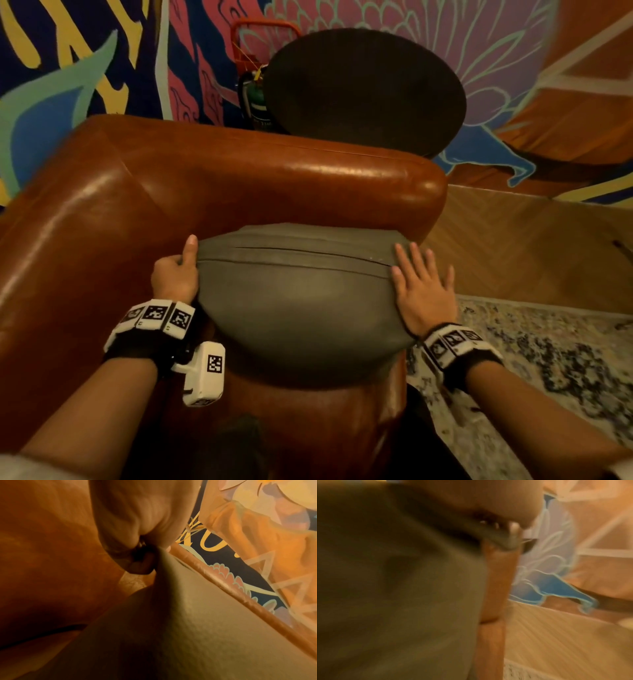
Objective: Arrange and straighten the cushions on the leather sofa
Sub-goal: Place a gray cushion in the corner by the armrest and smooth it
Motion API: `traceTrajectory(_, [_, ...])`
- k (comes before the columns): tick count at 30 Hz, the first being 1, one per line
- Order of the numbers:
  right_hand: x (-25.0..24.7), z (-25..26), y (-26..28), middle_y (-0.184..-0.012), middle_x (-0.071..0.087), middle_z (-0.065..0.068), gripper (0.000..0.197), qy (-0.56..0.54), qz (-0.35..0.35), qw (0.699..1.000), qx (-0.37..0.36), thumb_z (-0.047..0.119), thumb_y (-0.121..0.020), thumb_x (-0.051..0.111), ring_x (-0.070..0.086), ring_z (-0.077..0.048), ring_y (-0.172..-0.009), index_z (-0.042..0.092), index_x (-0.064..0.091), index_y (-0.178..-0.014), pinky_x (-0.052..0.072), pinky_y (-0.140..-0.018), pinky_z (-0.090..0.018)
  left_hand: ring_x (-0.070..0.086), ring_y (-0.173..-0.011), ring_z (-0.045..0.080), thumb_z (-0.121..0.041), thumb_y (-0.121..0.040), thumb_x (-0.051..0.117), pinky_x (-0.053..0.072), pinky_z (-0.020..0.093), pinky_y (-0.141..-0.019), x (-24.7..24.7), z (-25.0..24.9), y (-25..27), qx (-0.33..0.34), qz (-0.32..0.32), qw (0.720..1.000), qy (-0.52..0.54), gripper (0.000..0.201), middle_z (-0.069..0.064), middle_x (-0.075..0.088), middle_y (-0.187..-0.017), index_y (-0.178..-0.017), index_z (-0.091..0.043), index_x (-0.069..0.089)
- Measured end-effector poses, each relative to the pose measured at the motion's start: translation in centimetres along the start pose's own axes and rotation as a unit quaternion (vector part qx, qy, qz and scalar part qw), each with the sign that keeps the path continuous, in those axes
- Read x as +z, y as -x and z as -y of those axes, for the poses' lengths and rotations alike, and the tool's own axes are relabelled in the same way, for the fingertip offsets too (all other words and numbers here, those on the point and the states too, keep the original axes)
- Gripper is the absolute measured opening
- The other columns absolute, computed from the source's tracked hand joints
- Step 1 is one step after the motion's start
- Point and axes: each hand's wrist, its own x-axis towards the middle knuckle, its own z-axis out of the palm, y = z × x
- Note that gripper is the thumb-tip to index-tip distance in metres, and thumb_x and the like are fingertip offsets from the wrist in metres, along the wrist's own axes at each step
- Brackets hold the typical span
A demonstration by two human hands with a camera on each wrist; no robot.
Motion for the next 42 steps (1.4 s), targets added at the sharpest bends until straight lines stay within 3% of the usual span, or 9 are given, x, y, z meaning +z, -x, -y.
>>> traceTrajectory(4, [-1.1, 0.8, 0.8, -0.166, -0.001, 0.002, 0.06, -0.034, -0.019, 0.998, 0.055, 0.047, -0.103, 0.006, -0.008, -0.018, -0.152, 0.023, 0.004, -0.158, -0.009, -0.121, -0.052, 0.056, -0.105, 0.04, -0.06, -0.096, 0.032, 0.041, 0.045, -0.088, 0.4, -0.5, 1.2, -0.023, -0.047, 0.998, 0.041, 0.067, 0.022, 0.062, -0.104, -0.099, -0.001, 0.062])
traceTrajectory(12, [1.6, 16.9, 3.3, -0.165, 0.007, 0.006, 0.054, 0.02, -0.005, 0.954, -0.298, 0.047, -0.104, 0.016, 0.0, -0.021, -0.153, 0.034, 0.014, -0.156, -0.016, -0.117, -0.051, 0.048, -0.123, 0.043, -0.051, -0.097, 0.04, 0.037, 0.044, -0.098, 1.8, -1.1, 3.3, -0.025, -0.08, 0.996, 0.041, 0.062, 0.028, 0.052, -0.132, -0.128, 0.002, 0.047])
traceTrajectory(15, [1.1, 11.7, 1.5, -0.161, 0.027, 0.003, 0.055, 0.017, -0.054, 0.973, -0.222, 0.05, -0.1, 0.014, 0.022, -0.024, -0.15, 0.039, 0.029, -0.152, -0.001, -0.118, -0.046, 0.048, -0.121, 0.045, -0.052, -0.097, 0.038, 0.037, 0.045, -0.098, 1.1, -0.8, 2.1, -0.013, -0.066, 0.998, 0.013, 0.063, 0.03, 0.053, -0.129, -0.123, 0.004, 0.051])
traceTrajectory(18, [0.8, 3.6, 0.2, -0.165, 0.002, 0.008, 0.067, 0.014, -0.042, 0.994, -0.096, 0.065, -0.092, -0.008, 0.001, -0.021, -0.153, 0.044, 0.003, -0.154, -0.007, -0.119, -0.043, 0.048, -0.121, 0.044, -0.055, -0.098, 0.033, 0.037, 0.045, -0.098, 1.4, -0.9, 2.0, -0.009, -0.056, 0.998, 0.009, 0.066, 0.029, 0.054, -0.128, -0.122, 0.003, 0.052])
traceTrajectory(21, [0.3, -0.7, 0.2, -0.163, -0.005, 0.008, 0.06, -0.097, -0.038, 0.994, 0.033, 0.062, -0.097, 0.014, -0.003, -0.024, -0.153, 0.044, 0.006, -0.154, -0.005, -0.119, -0.052, 0.048, -0.122, 0.042, -0.058, -0.098, 0.026, 0.036, 0.046, -0.099, 2.0, -0.7, 2.4, -0.034, -0.066, 0.996, 0.054, 0.07, 0.027, 0.053, -0.13, -0.125, 0.001, 0.051])
traceTrajectory(25, [0.7, -3.0, 0.6, -0.141, 0.048, -0.023, 0.07, -0.444, -0.1, 0.836, 0.307, 0.065, -0.095, 0.035, 0.049, -0.04, -0.128, 0.01, 0.042, -0.137, 0.042, -0.105, -0.052, 0.046, -0.125, 0.042, -0.059, -0.098, 0.021, 0.034, 0.047, -0.103, 1.9, 0.3, 3.5, -0.064, -0.084, 0.99, 0.089, 0.072, 0.024, 0.052, -0.134, -0.127, -0.001, 0.053])
traceTrajectory(33, [-0.8, -1.3, 0.6, -0.063, 0.04, -0.009, 0.051, -0.444, -0.163, 0.849, 0.234, 0.04, -0.104, 0.038, 0.038, -0.025, -0.059, 0.011, 0.036, -0.062, 0.025, -0.055, -0.038, 0.055, -0.105, 0.041, -0.048, -0.098, 0.042, 0.039, 0.041, -0.086, 1.5, 0.5, 3.4, 0.04, -0.103, 0.993, 0.044, 0.053, 0.028, 0.06, -0.108, -0.095, 0.003, 0.055])
traceTrajectory(37, [-0.7, -1.4, 1.3, -0.066, 0.042, -0.006, 0.05, -0.474, -0.158, 0.827, 0.258, 0.049, -0.101, 0.04, 0.041, -0.023, -0.062, 0.013, 0.04, -0.067, 0.031, -0.056, -0.034, 0.054, -0.107, 0.039, -0.053, -0.095, 0.043, 0.037, 0.039, -0.083, 1.3, 0.7, 3.8, 0.019, -0.106, 0.993, 0.052, 0.052, 0.023, 0.059, -0.11, -0.101, -0.002, 0.052])
traceTrajectory(42, [-2.0, -1.4, -0.5, -0.113, 0.058, -0.013, 0.065, -0.509, -0.116, 0.813, 0.258, 0.059, -0.098, 0.037, 0.055, -0.03, -0.107, 0.003, 0.058, -0.121, 0.043, -0.096, -0.04, 0.052, -0.117, 0.036, -0.06, -0.092, 0.044, 0.038, 0.039, -0.094, 1.0, -1.4, 2.6, 0.005, -0.08, 0.993, 0.087, 0.065, 0.019, 0.056, -0.125, -0.122, -0.003, 0.052])
